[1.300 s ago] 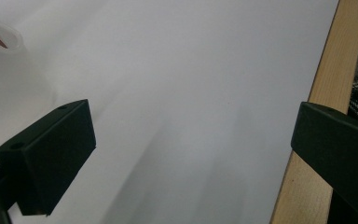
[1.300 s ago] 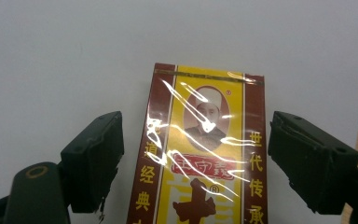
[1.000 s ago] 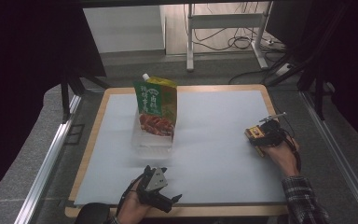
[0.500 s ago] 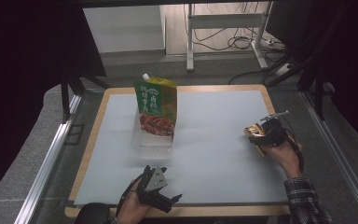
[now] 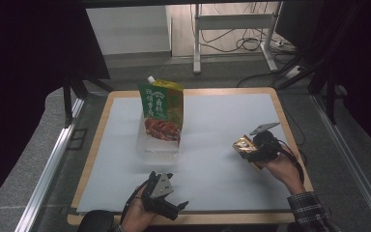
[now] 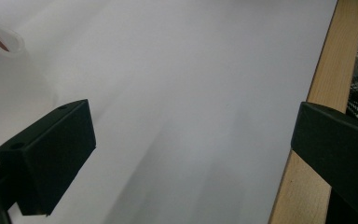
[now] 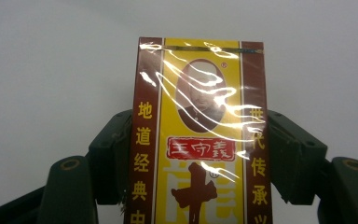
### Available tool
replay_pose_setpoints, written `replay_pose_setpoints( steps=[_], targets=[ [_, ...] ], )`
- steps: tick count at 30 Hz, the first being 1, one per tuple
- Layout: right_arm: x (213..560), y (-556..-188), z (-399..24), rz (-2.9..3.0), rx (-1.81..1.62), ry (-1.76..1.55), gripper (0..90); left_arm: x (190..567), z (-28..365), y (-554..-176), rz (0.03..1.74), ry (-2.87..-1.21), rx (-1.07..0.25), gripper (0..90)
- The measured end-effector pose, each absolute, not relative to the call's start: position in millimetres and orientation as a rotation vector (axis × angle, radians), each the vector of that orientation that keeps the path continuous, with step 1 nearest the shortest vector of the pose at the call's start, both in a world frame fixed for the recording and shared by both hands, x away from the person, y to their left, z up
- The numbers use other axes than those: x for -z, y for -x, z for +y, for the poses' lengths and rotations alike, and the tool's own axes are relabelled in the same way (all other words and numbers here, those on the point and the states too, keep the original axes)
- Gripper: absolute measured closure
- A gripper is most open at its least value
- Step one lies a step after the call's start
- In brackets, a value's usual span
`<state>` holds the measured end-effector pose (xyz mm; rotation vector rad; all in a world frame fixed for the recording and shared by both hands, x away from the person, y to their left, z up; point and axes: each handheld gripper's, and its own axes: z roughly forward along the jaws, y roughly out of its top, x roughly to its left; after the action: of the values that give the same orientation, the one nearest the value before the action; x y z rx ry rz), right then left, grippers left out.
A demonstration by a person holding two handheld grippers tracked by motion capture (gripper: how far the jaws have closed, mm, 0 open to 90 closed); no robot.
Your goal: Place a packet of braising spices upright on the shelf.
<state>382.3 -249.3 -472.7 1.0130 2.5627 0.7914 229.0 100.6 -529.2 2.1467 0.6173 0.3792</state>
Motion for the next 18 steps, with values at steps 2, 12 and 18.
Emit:
replay_pose_setpoints(
  steps=[2, 12, 18],
  targets=[
    [475.4, -378.5, -239.6, 2.590, -0.795, -0.967, 31.9, 529.3, 100.6, -229.0, 0.617, -2.148, -0.379, 0.0],
    [497.5, -371.2, -211.9, 2.706, -0.744, -0.864, 31.5, 528.9, 100.8, -228.9, 0.615, -2.146, -0.378, 0.0],
    [506.2, -375.5, -215.2, 2.726, -0.717, -0.876, 27.5, 529.2, 100.6, -229.2, 0.617, -2.145, -0.374, 0.0]
  ],
)
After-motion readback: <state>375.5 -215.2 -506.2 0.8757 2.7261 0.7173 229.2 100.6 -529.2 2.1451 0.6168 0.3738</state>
